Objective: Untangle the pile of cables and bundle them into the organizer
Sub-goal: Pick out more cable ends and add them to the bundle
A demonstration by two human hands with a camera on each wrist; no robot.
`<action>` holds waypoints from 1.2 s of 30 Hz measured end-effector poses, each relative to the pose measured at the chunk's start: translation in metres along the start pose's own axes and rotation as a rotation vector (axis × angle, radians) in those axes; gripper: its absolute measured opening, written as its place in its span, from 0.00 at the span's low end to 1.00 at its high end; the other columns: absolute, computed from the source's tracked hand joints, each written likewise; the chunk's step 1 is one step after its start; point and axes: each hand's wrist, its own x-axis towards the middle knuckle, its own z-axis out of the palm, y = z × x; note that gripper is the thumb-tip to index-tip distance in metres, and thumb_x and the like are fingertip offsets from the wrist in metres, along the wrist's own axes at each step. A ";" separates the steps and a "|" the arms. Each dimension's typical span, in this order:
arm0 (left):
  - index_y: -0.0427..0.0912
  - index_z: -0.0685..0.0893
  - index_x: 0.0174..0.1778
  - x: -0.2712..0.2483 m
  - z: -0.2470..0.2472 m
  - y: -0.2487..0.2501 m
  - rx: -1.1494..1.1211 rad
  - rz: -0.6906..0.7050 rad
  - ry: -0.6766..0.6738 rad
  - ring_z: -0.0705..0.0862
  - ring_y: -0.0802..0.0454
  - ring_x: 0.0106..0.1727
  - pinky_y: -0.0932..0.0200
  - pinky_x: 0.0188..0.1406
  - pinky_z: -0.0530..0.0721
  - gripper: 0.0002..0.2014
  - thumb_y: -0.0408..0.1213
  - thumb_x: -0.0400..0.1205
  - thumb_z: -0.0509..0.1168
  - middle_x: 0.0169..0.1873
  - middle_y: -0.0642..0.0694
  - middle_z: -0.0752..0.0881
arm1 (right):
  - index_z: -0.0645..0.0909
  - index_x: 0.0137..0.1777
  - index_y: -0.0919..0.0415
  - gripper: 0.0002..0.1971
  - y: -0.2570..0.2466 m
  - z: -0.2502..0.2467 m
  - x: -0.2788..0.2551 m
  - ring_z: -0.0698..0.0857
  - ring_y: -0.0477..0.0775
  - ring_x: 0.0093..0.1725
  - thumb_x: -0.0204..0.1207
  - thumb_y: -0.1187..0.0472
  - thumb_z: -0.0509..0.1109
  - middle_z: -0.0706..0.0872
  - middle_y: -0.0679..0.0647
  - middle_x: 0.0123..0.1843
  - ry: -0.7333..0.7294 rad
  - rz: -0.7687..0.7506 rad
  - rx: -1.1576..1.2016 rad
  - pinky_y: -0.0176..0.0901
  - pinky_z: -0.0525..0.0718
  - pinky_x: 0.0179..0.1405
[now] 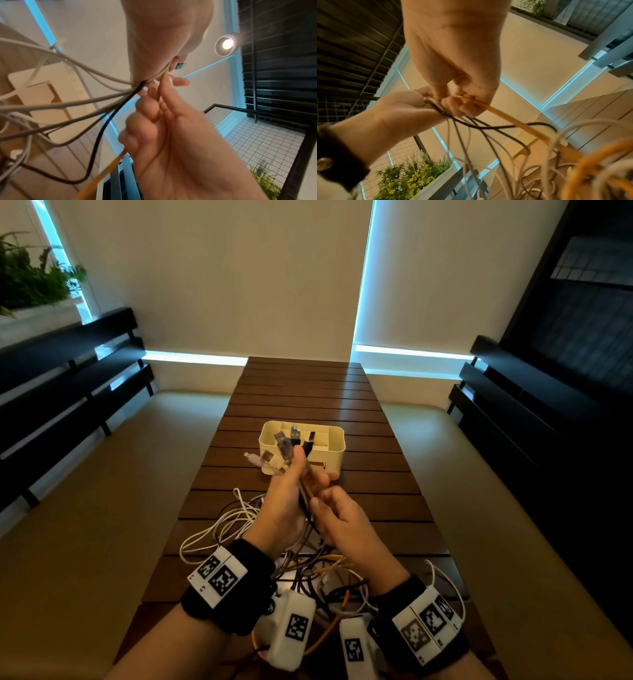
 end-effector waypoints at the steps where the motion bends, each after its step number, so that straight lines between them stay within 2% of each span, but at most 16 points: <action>1: 0.41 0.76 0.28 0.001 -0.001 0.005 -0.039 0.030 0.007 0.83 0.51 0.31 0.57 0.37 0.85 0.24 0.52 0.85 0.52 0.26 0.44 0.77 | 0.74 0.39 0.51 0.09 0.002 -0.002 -0.001 0.73 0.37 0.22 0.82 0.57 0.61 0.76 0.44 0.27 -0.044 0.007 -0.019 0.31 0.71 0.24; 3: 0.46 0.71 0.25 0.005 -0.007 0.019 -0.147 0.098 0.049 0.70 0.58 0.18 0.66 0.19 0.73 0.23 0.53 0.84 0.53 0.19 0.53 0.69 | 0.75 0.34 0.53 0.14 0.004 -0.010 -0.003 0.70 0.38 0.19 0.83 0.57 0.61 0.74 0.43 0.21 -0.138 0.032 -0.070 0.31 0.68 0.22; 4: 0.47 0.70 0.24 0.008 -0.012 0.028 -0.170 0.140 0.079 0.64 0.60 0.16 0.67 0.15 0.65 0.23 0.54 0.84 0.53 0.17 0.55 0.66 | 0.75 0.34 0.55 0.14 0.006 -0.014 -0.004 0.69 0.38 0.18 0.83 0.57 0.60 0.73 0.43 0.20 -0.183 0.056 -0.083 0.30 0.68 0.21; 7: 0.49 0.68 0.25 0.011 -0.027 0.056 -0.195 0.262 0.151 0.59 0.61 0.15 0.66 0.14 0.56 0.24 0.55 0.85 0.51 0.15 0.55 0.65 | 0.75 0.38 0.59 0.12 0.012 -0.029 -0.008 0.67 0.42 0.18 0.83 0.59 0.60 0.72 0.46 0.22 -0.282 0.133 -0.049 0.30 0.66 0.19; 12: 0.50 0.67 0.25 0.016 -0.050 0.101 -0.287 0.420 0.281 0.56 0.60 0.17 0.64 0.16 0.52 0.23 0.56 0.86 0.51 0.16 0.54 0.62 | 0.77 0.37 0.57 0.11 0.026 -0.052 -0.005 0.68 0.43 0.19 0.82 0.60 0.62 0.73 0.47 0.23 -0.400 0.258 -0.057 0.31 0.66 0.20; 16: 0.50 0.68 0.26 0.017 -0.070 0.120 -0.361 0.516 0.385 0.54 0.58 0.20 0.64 0.16 0.54 0.23 0.56 0.85 0.52 0.18 0.54 0.62 | 0.79 0.38 0.56 0.10 0.039 -0.064 -0.001 0.74 0.41 0.22 0.81 0.61 0.63 0.78 0.44 0.24 -0.447 0.299 -0.147 0.31 0.74 0.27; 18: 0.50 0.68 0.26 0.015 -0.072 0.114 -0.317 0.557 0.432 0.55 0.58 0.20 0.63 0.17 0.54 0.22 0.54 0.85 0.54 0.18 0.54 0.62 | 0.79 0.40 0.53 0.09 0.041 -0.062 0.004 0.78 0.40 0.26 0.81 0.61 0.63 0.80 0.46 0.29 -0.464 0.315 -0.270 0.32 0.78 0.32; 20: 0.51 0.70 0.28 0.013 -0.070 0.103 -0.144 0.543 0.452 0.58 0.60 0.19 0.64 0.17 0.56 0.18 0.51 0.84 0.59 0.18 0.54 0.65 | 0.79 0.40 0.51 0.09 0.041 -0.058 0.010 0.79 0.40 0.29 0.81 0.60 0.62 0.80 0.47 0.33 -0.391 0.309 -0.407 0.31 0.79 0.33; 23: 0.50 0.75 0.33 0.010 -0.067 0.081 0.234 0.403 0.356 0.65 0.63 0.18 0.68 0.16 0.62 0.12 0.45 0.81 0.65 0.19 0.55 0.73 | 0.80 0.40 0.53 0.10 0.034 -0.057 0.013 0.78 0.42 0.28 0.82 0.60 0.61 0.79 0.48 0.32 -0.249 0.242 -0.374 0.30 0.78 0.30; 26: 0.46 0.81 0.34 0.007 -0.059 0.055 0.527 0.245 0.206 0.73 0.67 0.18 0.70 0.21 0.68 0.07 0.39 0.78 0.69 0.19 0.57 0.82 | 0.81 0.42 0.56 0.10 0.022 -0.055 0.014 0.76 0.44 0.28 0.82 0.60 0.61 0.78 0.48 0.30 -0.192 0.160 -0.305 0.35 0.77 0.32; 28: 0.44 0.85 0.39 0.006 -0.055 0.036 0.635 0.163 0.092 0.83 0.69 0.29 0.66 0.33 0.79 0.03 0.36 0.75 0.72 0.27 0.57 0.87 | 0.82 0.45 0.60 0.10 0.015 -0.051 0.014 0.75 0.44 0.28 0.82 0.60 0.60 0.77 0.49 0.30 -0.193 0.118 -0.306 0.34 0.76 0.31; 29: 0.44 0.87 0.43 0.006 -0.052 0.027 0.670 0.122 0.029 0.86 0.65 0.37 0.64 0.41 0.82 0.05 0.36 0.73 0.74 0.34 0.55 0.90 | 0.82 0.46 0.61 0.10 0.013 -0.049 0.015 0.75 0.44 0.28 0.82 0.60 0.60 0.76 0.49 0.31 -0.199 0.103 -0.302 0.32 0.75 0.30; 30: 0.44 0.88 0.45 0.007 -0.050 0.018 0.699 0.078 -0.030 0.87 0.62 0.41 0.64 0.44 0.83 0.07 0.35 0.73 0.74 0.38 0.53 0.90 | 0.82 0.46 0.61 0.10 0.011 -0.046 0.014 0.74 0.43 0.28 0.82 0.60 0.60 0.76 0.49 0.31 -0.207 0.090 -0.286 0.31 0.73 0.29; 32: 0.46 0.87 0.41 0.005 -0.044 0.005 0.783 0.022 -0.119 0.85 0.65 0.37 0.70 0.38 0.81 0.02 0.36 0.75 0.73 0.33 0.55 0.89 | 0.81 0.44 0.60 0.09 0.008 -0.043 0.014 0.73 0.43 0.28 0.82 0.61 0.61 0.75 0.50 0.30 -0.216 0.068 -0.229 0.31 0.72 0.28; 35: 0.45 0.85 0.39 0.010 -0.040 -0.006 1.011 0.045 -0.208 0.85 0.58 0.38 0.64 0.40 0.80 0.07 0.43 0.79 0.69 0.34 0.51 0.87 | 0.80 0.42 0.59 0.10 0.005 -0.043 0.013 0.73 0.40 0.25 0.83 0.63 0.60 0.75 0.49 0.29 -0.194 0.062 -0.183 0.29 0.72 0.25; 36: 0.47 0.84 0.39 0.009 -0.038 -0.007 1.108 0.083 -0.236 0.83 0.58 0.38 0.66 0.39 0.78 0.07 0.45 0.80 0.67 0.35 0.51 0.86 | 0.80 0.42 0.59 0.10 0.006 -0.045 0.012 0.74 0.40 0.24 0.83 0.62 0.60 0.76 0.49 0.29 -0.190 0.065 -0.189 0.28 0.73 0.25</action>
